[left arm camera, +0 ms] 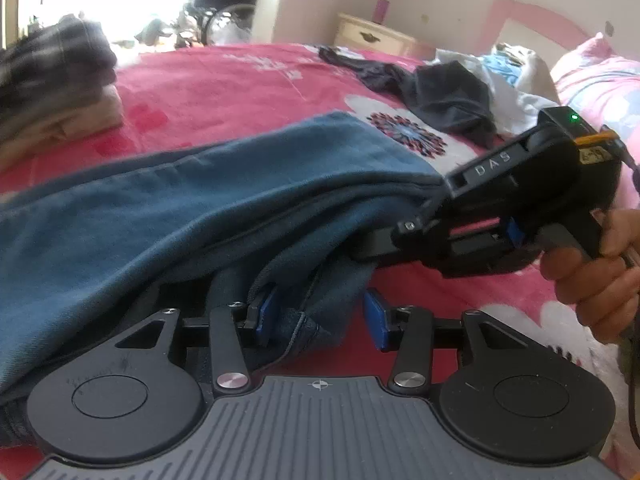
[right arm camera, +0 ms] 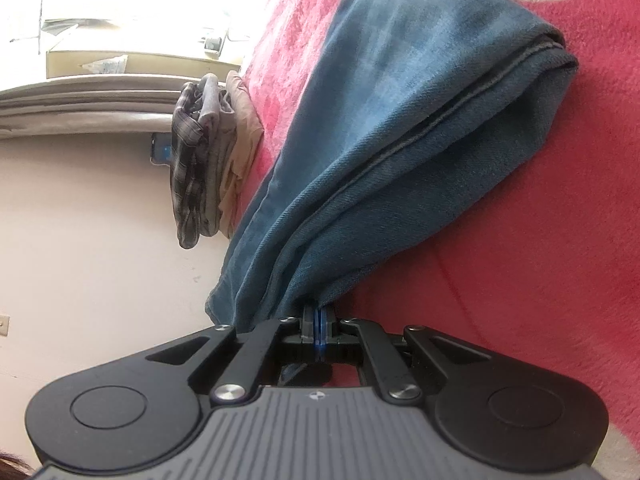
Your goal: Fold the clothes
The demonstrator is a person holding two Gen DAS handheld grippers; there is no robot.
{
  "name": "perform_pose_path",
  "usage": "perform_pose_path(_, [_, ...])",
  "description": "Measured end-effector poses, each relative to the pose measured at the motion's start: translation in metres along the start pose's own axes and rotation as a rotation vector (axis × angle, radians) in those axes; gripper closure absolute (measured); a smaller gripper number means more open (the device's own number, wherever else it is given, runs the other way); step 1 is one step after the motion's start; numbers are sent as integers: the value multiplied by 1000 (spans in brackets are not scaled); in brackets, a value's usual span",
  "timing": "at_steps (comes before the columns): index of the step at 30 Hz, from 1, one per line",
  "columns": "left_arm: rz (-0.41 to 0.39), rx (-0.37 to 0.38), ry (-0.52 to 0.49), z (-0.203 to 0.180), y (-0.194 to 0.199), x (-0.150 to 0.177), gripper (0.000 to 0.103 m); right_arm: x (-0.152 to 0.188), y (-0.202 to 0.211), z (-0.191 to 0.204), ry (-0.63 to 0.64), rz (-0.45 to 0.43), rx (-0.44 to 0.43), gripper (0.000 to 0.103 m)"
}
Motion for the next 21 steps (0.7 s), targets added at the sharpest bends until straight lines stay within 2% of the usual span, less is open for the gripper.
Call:
perform_pose_path(3, [12, -28, -75, -11, -1, 1, 54, -3, -5, -2, -35, 5, -18, 101])
perform_pose_path(5, [-1, -72, -136, -20, 2, 2, 54, -6, -9, -2, -45, 7, -12, 101])
perform_pose_path(8, [-34, -105, -159, -27, 9, 2, 54, -7, -14, 0, -35, 6, 19, 101])
perform_pose_path(13, [-83, -142, -107, -24, 23, 1, 53, -6, -12, -4, -61, 4, 11, 101])
perform_pose_path(19, [-73, -225, -6, -2, 15, -7, 54, -10, -29, -6, -143, -23, -16, 101])
perform_pose_path(21, [-66, -236, 36, 5, 11, -10, 59, -10, -34, -11, -186, -34, -44, 100])
Point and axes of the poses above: each gripper's, at about its wrist camera, not at the fingertips, and y roughly against the way its jaws point, z to its left, x to its underside, the point moved 2 cm from there along -y, roughly the way its jaws point, and after that the axes turned 6 degrees about x, right-handed, at the moved point
